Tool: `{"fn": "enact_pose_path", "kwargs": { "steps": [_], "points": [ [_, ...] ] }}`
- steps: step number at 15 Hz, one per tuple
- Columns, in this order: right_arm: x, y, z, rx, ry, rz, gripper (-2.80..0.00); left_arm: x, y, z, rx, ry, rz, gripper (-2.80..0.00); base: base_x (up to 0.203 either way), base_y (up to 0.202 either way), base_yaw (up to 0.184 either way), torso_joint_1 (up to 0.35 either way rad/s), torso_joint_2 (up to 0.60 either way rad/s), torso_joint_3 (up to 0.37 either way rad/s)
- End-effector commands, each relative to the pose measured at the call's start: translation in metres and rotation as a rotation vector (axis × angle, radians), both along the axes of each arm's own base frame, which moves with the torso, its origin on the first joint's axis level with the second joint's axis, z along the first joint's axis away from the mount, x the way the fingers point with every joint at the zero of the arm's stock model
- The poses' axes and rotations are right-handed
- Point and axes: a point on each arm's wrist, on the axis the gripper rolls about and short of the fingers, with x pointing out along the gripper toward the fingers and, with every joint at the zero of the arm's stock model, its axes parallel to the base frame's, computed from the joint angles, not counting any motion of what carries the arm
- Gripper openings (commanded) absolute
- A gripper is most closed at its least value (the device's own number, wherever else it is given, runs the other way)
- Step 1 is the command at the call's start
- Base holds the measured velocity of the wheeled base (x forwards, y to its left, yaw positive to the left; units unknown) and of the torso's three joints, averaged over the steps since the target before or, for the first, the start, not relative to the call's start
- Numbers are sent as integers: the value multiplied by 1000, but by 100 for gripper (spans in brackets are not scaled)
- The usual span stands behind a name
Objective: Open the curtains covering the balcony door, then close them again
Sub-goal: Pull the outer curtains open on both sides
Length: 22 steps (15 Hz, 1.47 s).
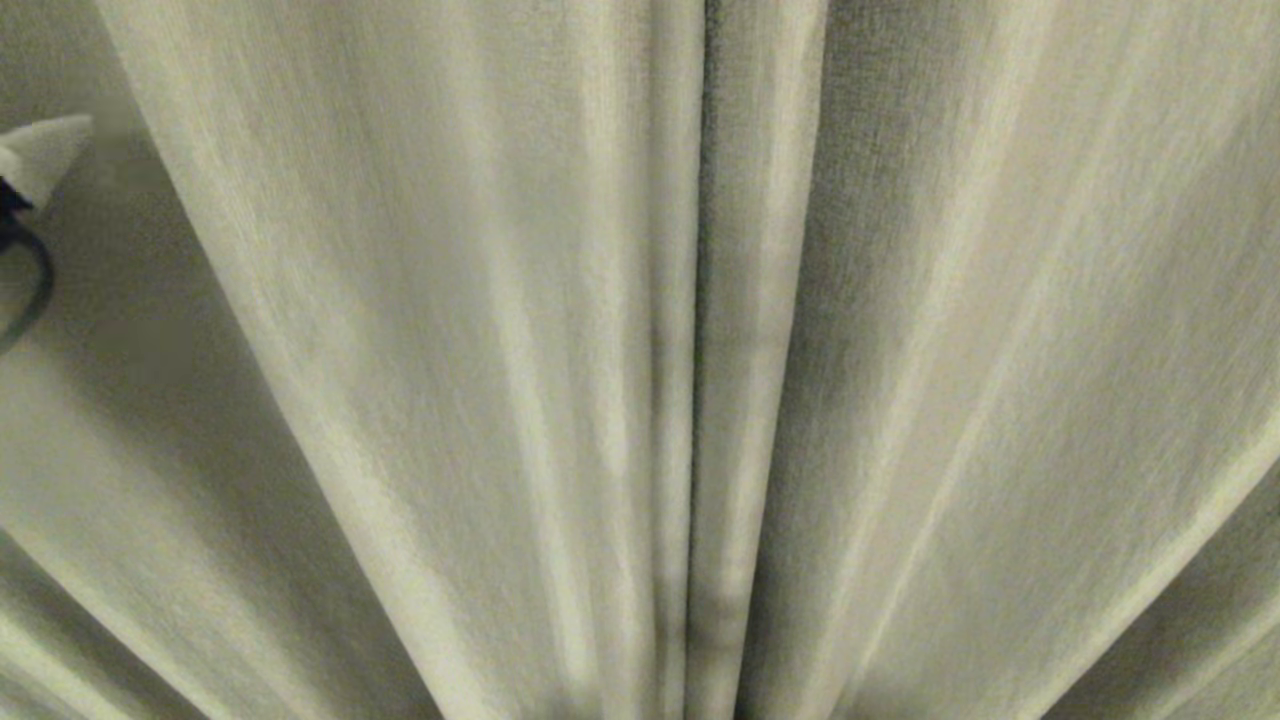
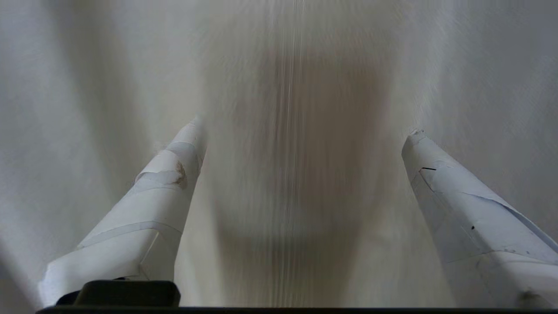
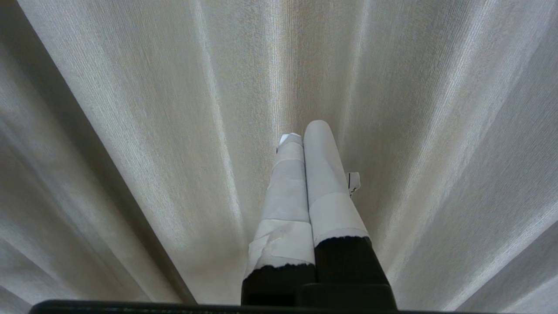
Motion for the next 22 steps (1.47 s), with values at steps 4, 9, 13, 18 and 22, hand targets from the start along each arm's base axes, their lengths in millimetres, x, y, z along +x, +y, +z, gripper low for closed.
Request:
{"fn": "enact_pose_path", "kwargs": {
  "steps": [4, 9, 13, 18, 22],
  "points": [
    [0, 0, 0, 0, 0, 0, -280, 76, 10, 1, 6, 3, -26, 0, 0, 0, 0, 0, 0, 0],
    [0, 0, 0, 0, 0, 0, -280, 114, 18, 10, 28, -37, -60, 0, 0, 0, 0, 0, 0, 0],
    [0, 0, 0, 0, 0, 0, -280, 124, 17, 8, 34, -72, -69, 0, 0, 0, 0, 0, 0, 0],
    [0, 0, 0, 0, 0, 0, -280, 114, 15, 16, 44, -103, -95, -280, 0, 0, 0, 0, 0, 0],
    [0, 0, 0, 0, 0, 0, -280, 103, 31, 25, 67, -124, -80, -280, 0, 0, 0, 0, 0, 0]
  ]
}}
